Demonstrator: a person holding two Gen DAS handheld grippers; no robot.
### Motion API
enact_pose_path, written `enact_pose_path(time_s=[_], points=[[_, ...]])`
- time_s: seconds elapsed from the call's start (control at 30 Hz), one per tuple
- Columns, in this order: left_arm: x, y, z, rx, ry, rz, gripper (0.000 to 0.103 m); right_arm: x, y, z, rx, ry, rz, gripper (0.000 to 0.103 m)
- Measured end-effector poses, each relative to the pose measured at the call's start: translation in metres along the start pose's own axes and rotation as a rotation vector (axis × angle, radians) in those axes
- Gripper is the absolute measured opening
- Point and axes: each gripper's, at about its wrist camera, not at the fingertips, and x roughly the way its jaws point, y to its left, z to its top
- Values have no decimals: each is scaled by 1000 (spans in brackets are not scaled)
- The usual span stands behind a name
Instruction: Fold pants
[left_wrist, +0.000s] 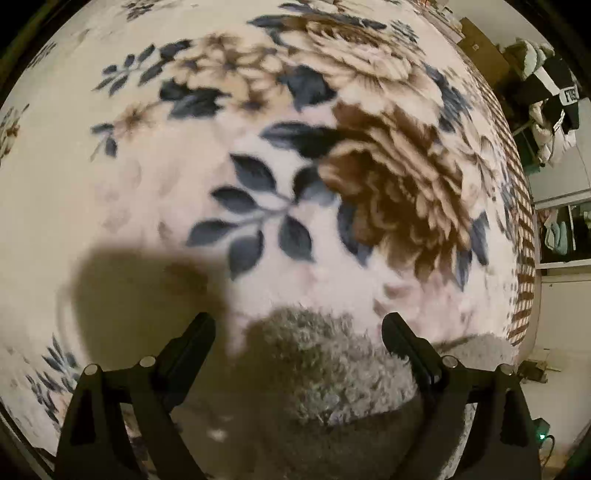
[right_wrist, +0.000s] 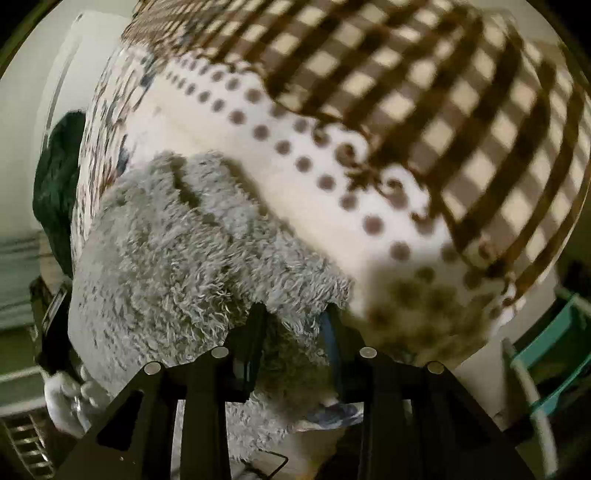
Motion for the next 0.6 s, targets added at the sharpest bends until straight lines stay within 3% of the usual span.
enact_pose_path(time_s=[0.1, 0.17, 0.23, 0.3, 0.37, 0.5, 0.6], points=[[-34, 4, -8, -17, -48, -80, 92, -15, 9, 4, 9, 4, 40, 59], [-54, 15, -19, -61, -82, -181, 92, -29, 6, 0, 12, -19, 110, 92], [-76, 30, -37, -114, -125, -310, 92, -33, 0, -9, 9, -22, 170, 102], [-84, 37, -59, -143, -116, -410, 92, -27, -9, -23, 14, -9, 196, 102], [-78, 35, -78, -146, -79, -454, 92, -14, -19, -32, 29, 19, 235, 102], [-47, 16, -101, -81, -13, -411, 92, 32, -29, -39, 69, 83, 363, 102], [-35, -5, -95, -39, -26, -357, 92, 46, -23, -37, 58, 67, 406, 103]])
